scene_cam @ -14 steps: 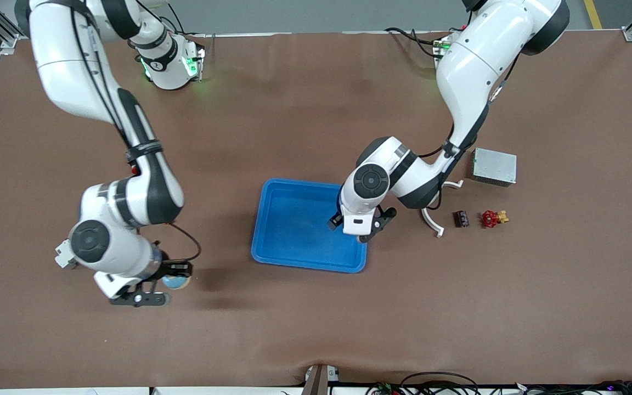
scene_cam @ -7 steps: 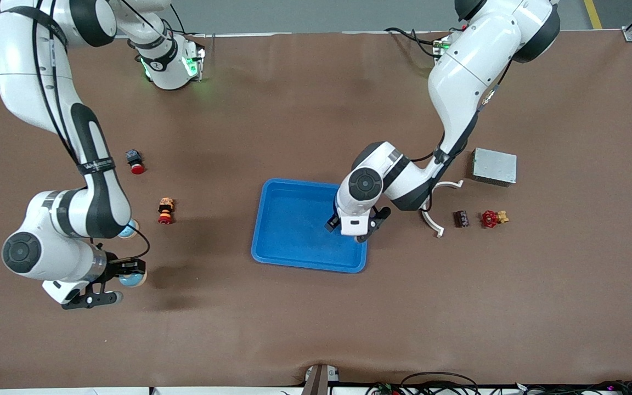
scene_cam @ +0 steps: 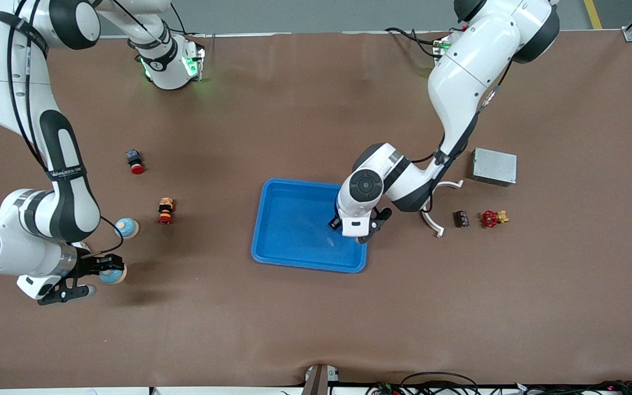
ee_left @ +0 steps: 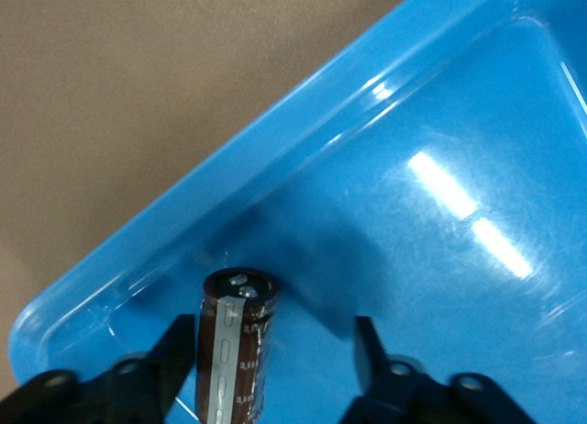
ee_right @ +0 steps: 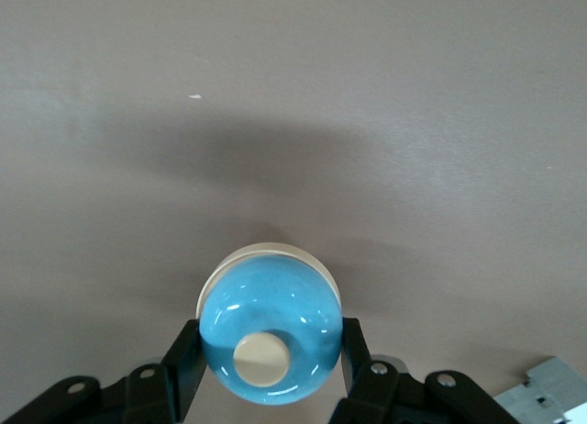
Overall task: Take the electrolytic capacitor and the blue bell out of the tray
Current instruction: 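Carry the bell with the right gripper while the left gripper grasps the capacitor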
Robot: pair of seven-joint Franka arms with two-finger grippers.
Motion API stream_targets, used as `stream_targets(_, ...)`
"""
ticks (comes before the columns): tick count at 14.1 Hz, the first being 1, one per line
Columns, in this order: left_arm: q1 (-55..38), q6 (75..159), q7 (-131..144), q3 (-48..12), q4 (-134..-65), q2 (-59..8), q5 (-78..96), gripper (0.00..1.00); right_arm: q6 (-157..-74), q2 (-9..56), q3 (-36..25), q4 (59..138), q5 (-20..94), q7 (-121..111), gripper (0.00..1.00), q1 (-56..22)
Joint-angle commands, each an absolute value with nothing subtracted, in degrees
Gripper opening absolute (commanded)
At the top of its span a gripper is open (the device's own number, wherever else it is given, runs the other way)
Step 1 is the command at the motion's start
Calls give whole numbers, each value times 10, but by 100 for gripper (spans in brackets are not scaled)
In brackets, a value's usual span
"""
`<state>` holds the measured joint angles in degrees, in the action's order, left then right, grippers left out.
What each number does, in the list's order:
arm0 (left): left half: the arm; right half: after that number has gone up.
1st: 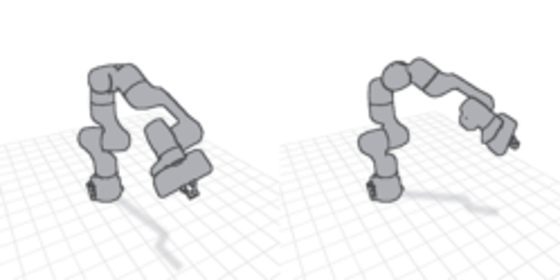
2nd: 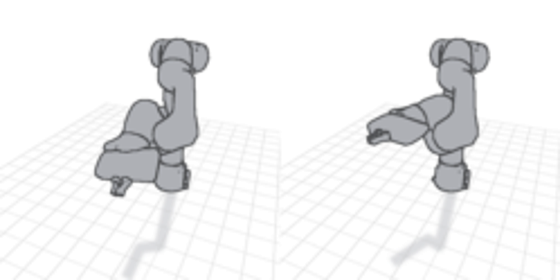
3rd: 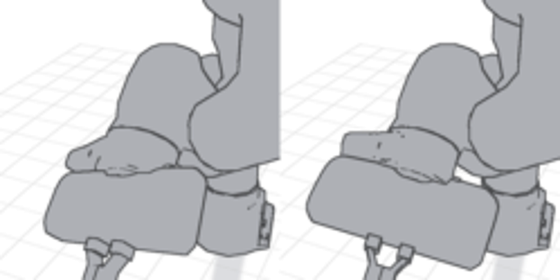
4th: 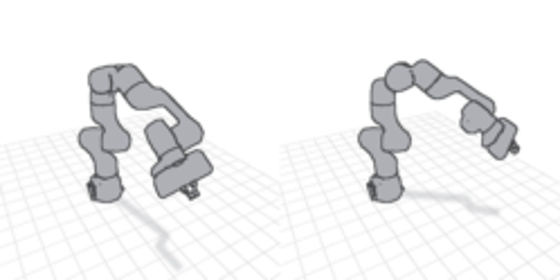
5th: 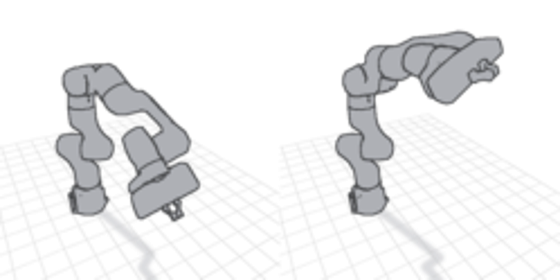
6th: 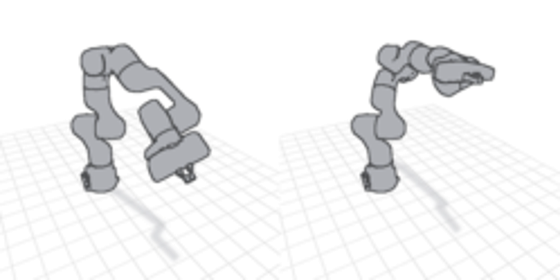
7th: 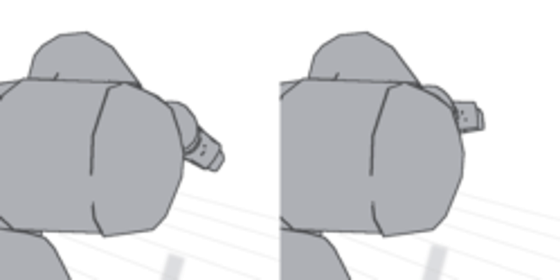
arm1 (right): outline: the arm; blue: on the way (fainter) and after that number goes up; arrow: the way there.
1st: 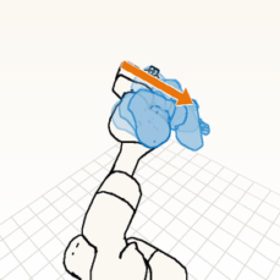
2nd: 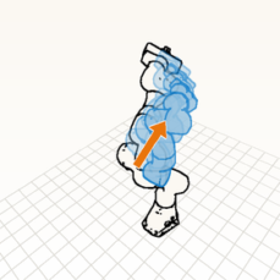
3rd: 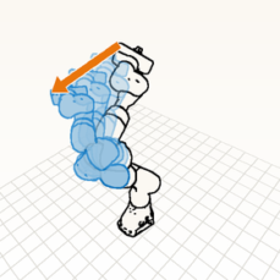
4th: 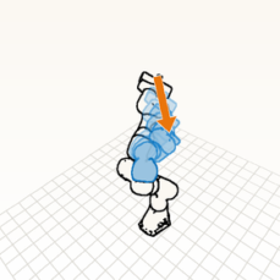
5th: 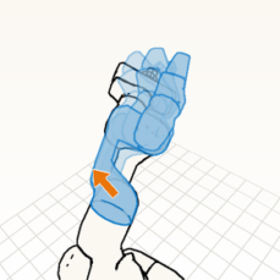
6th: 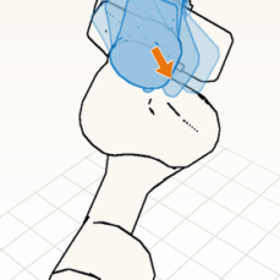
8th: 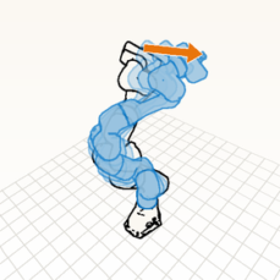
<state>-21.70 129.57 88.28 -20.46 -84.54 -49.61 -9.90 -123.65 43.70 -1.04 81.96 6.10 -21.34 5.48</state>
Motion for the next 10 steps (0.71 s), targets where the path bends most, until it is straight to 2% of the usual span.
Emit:
stream_targets(1, -225, 1299, 897, -198, -834, -501, -113, 10, -1249, 426, 2, 835, 72, -235, 0, 69)
stream_targets(2, -225, 1299, 897, -198, -834, -500, -113, 1, -1252, 427, 2, 835, 72, -235, 0, 69)
stream_targets(3, -225, 1299, 897, -198, -834, -499, -113, 0, -1257, 429, 1, 835, 72, -236, 0, 69)
stream_targets(10, -219, 1296, 905, -198, -834, -477, -112, 0, -1283, 440, 2, 839, 72, -256, 0, 77)
